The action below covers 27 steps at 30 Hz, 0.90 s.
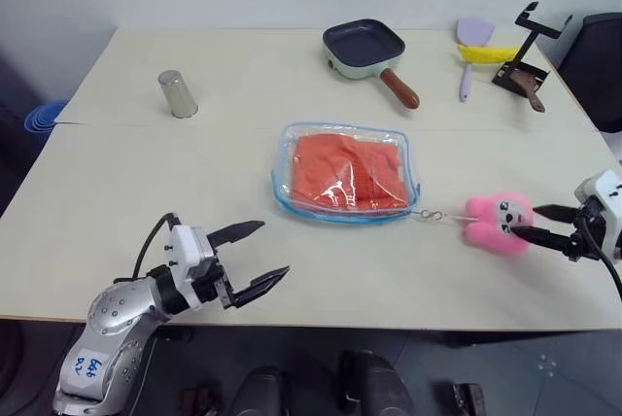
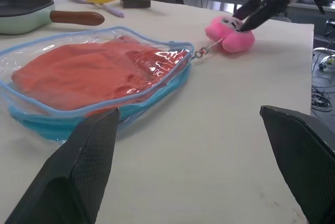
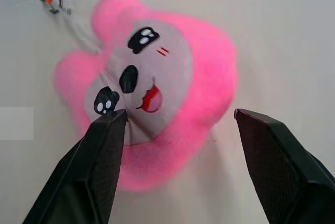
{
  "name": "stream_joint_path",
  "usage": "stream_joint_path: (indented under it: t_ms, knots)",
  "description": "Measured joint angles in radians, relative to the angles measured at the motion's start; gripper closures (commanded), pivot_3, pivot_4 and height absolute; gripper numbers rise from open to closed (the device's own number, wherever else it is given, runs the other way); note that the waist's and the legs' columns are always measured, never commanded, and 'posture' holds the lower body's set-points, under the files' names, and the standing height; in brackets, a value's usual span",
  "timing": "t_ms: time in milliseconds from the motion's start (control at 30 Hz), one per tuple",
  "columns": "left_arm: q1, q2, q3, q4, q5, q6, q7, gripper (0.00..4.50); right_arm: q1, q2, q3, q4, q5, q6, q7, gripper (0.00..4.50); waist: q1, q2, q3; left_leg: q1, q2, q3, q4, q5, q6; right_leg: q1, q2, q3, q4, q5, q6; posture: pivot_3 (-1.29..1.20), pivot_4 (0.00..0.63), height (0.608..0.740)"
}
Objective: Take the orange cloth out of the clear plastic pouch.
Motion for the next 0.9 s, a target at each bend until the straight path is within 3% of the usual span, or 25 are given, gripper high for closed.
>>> stream_joint_path:
  t_ms: [267,500,633,733,833,900]
  knots:
    - [-0.014,-0.001,-0.008,0.029,0.013,-0.014,-0.007,0.00,-0.074,0.082,0.005,-0.002,0.057,0.092,0.080,4.42,0.006,0.000,0.000,0.000,0.000,-0.001,0.000,0.000,-0.001,0.000,0.000,-0.001,-0.001,0.000,0.000,0.00,0.150,0.740]
    - [0.058,0.000,0.014,0.011,0.013,-0.013,0.003,0.00,0.022,0.048,-0.004,-0.419,0.312,0.447,0.170,4.47,0.009,0.002,0.001,-0.001,0.001,-0.002,0.000,-0.001,-0.001,0.000,0.000,-0.001,-0.001,0.000,0.000,0.00,0.150,0.740]
    - [0.061,0.001,0.015,-0.012,0.012,-0.009,0.005,0.00,0.000,0.104,0.009,-0.600,0.373,0.472,0.118,4.47,0.010,0.002,0.001,-0.002,0.001,-0.003,0.000,-0.001,-0.002,-0.001,0.000,-0.001,-0.002,0.000,0.000,0.00,0.150,0.740]
    - [0.063,0.003,0.030,-0.012,0.012,0.002,0.011,0.00,0.000,0.190,0.099,-0.654,0.340,0.404,0.092,4.47,0.009,0.002,0.002,-0.003,0.000,-0.003,0.000,-0.001,-0.001,-0.001,0.000,-0.001,-0.002,0.000,0.000,0.00,0.150,0.740]
    - [0.062,0.003,0.031,-0.014,0.011,0.012,0.014,0.00,-0.002,0.306,0.240,-0.592,0.165,0.175,0.058,4.47,0.007,0.001,0.001,-0.003,0.000,-0.003,0.000,-0.001,-0.001,-0.001,0.000,-0.001,-0.002,0.000,0.000,0.00,0.150,0.740]
    - [0.061,0.003,0.030,-0.015,0.011,0.021,0.016,0.00,-0.010,0.410,0.264,-0.492,0.094,0.021,0.029,4.47,0.007,0.001,0.002,-0.004,-0.001,-0.002,0.000,-0.001,-0.001,-0.002,0.000,-0.001,-0.001,0.000,0.000,0.00,0.150,0.740]
